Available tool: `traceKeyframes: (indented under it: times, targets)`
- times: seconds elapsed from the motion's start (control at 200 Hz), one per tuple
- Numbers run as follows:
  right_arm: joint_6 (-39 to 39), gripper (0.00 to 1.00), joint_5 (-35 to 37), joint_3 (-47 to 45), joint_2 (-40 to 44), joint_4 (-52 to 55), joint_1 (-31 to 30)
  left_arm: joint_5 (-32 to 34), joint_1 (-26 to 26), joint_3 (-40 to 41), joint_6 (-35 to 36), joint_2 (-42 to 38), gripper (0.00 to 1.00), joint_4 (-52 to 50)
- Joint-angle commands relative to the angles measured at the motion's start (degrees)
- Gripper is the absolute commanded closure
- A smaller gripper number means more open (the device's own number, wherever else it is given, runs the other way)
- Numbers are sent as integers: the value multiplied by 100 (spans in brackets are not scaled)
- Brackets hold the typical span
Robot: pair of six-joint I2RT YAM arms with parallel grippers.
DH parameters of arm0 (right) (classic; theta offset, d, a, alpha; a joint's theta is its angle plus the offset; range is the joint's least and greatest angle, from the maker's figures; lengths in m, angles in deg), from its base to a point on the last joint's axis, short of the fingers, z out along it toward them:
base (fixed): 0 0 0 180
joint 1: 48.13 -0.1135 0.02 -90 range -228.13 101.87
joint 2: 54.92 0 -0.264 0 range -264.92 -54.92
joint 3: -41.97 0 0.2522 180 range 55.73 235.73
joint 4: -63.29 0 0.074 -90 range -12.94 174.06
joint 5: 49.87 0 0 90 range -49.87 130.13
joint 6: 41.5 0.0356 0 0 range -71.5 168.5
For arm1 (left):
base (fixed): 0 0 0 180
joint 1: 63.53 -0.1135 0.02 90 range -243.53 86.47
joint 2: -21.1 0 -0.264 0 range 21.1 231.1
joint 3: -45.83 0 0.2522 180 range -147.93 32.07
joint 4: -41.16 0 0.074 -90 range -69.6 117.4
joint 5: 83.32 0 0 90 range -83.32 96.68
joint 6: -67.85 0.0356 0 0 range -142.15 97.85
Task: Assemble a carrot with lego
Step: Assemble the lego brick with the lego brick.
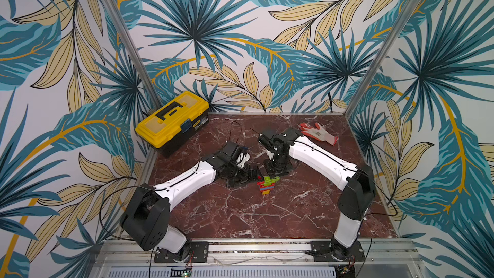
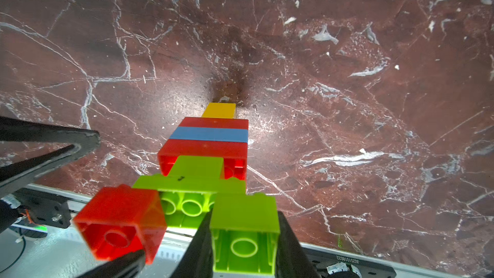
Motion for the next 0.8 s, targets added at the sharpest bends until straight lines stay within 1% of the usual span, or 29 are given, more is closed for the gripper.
traceKeyframes:
  times: [0.0,0.115,0.265,0.501,0.546,0.631,0.796]
  targets:
    - [66,82,297,-239,-497,213,-147,249,-85,208,122,5,2,-321]
    - [75,82,235,-309,-610,125,-207,250,-104,202,122,-15,2,-324]
    - [84,82,320,-378,-450,28,-207,221,-114,186,118,-21,2,-322]
    - [31,73,382,-131,24,-111,-186,162,-107,129,113,-40,2,-332]
    - [30,69,406,-71,104,-133,-173,168,-107,119,105,-47,2,-332]
    - [15,56,454,-66,338,-323,-164,136,-104,92,104,-65,2,-337]
    - [-15,38,499,0,755,-565,-131,109,-62,30,120,-62,2,-333]
